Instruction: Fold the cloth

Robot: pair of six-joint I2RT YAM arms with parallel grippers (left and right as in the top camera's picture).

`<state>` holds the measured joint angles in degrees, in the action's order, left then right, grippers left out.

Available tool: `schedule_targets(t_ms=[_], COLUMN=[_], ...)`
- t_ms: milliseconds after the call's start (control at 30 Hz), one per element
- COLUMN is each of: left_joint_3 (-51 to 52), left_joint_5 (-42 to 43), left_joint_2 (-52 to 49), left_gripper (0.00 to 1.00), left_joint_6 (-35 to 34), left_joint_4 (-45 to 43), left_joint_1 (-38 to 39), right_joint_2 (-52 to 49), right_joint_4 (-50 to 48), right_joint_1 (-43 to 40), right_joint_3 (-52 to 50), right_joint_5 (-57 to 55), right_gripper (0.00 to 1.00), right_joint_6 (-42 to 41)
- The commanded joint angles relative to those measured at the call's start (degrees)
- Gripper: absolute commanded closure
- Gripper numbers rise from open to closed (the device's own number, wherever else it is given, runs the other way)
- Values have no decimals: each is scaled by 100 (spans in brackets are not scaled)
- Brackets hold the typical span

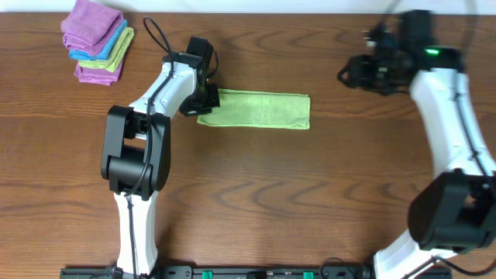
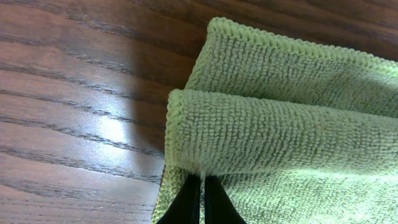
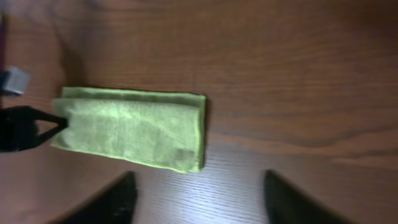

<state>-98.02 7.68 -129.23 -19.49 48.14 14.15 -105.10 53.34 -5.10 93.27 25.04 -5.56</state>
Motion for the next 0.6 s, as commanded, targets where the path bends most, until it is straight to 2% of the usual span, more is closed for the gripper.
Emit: schedule_targets(t_ms=[0, 67, 167, 233, 367, 567], left_joint_3=[249, 249, 249, 249, 249, 249], left_joint_5=[-61, -61, -61, -61, -59, -59], left_joint_2=[-457, -457, -457, -457, -457, -457], left_gripper=[94, 94, 94, 94, 94, 94], left_joint_6=[-26, -26, -24, -26, -24, -26], left_joint_4=[68, 66, 70, 70, 70, 76], left_joint_1=[46, 46, 46, 46, 46, 46], right_joint_2=[-452, -629, -944, -1176, -1508, -1720], right_joint_4=[-188, -446, -844, -1187, -1488, -1893], right_joint_1=[-431, -417, -245, -107, 92, 289], right_joint_3=[-719, -1097, -1515, -1707, -1740, -1740], right_joint_5=[2378, 2852, 3099, 3244, 3237, 2544], right_gripper=[13, 4, 1, 9, 13, 12], right_joint_6=[962, 1086, 1099, 1054, 964, 470])
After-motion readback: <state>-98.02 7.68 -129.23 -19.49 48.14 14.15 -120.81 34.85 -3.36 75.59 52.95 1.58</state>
